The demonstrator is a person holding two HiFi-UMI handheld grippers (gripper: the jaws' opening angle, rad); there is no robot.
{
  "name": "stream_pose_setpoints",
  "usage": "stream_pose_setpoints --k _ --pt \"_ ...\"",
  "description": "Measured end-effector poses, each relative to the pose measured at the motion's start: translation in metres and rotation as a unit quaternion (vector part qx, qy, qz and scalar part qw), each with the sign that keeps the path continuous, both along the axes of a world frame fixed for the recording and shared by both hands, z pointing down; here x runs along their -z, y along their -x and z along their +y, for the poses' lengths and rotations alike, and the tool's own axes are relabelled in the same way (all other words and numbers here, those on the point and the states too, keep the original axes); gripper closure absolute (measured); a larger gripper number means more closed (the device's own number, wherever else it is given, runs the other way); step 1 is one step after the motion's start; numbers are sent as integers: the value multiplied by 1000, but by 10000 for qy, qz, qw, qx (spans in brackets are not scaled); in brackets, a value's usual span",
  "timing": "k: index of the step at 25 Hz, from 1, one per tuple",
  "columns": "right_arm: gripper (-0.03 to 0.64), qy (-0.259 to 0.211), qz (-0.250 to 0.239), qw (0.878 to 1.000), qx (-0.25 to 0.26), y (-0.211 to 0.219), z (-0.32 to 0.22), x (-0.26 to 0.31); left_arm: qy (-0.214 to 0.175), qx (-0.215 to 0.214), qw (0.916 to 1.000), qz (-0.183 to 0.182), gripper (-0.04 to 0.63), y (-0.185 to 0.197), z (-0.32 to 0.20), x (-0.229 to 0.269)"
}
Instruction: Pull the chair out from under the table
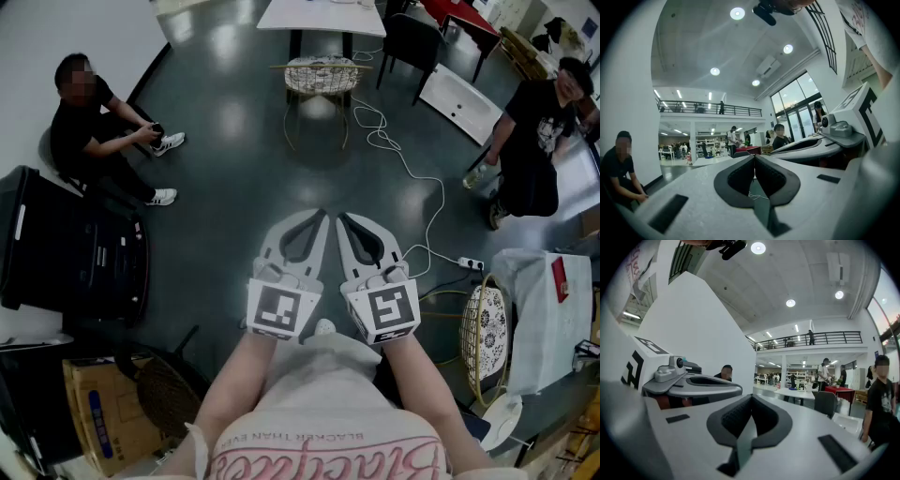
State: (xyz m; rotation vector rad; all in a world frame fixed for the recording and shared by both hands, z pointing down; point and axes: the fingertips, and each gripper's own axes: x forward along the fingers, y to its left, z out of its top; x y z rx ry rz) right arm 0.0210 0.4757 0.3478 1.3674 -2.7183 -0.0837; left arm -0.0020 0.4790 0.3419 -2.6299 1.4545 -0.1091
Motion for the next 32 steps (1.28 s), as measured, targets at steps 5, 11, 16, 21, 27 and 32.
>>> stream_pose_setpoints --k 5,11,16,21,27,32 --pt "612 -18 12 10000 83 -13 1 -5 -100 3 9998 -188 591 -12 0 -2" --pt "612 -28 12 9997 260 -21 7 -8 -109 217 9996 -139 590 -18 1 -2" --pt "612 -23 -20 9992 388 -21 2 -9 -54 324 9995 -40 590 -20 0 -1" --pt "612 -48 -71 9991 408 -28 -14 -8 -112 327 9992 -177 591 -23 -16 -2" --pt "612 -4 -49 9994 345 -29 -51 -11 -60 294 9994 -145 589 -23 -55 -1" --pt "611 24 2 9997 262 -31 -102 -14 -48 192 9996 -178 590 -22 -107 -5"
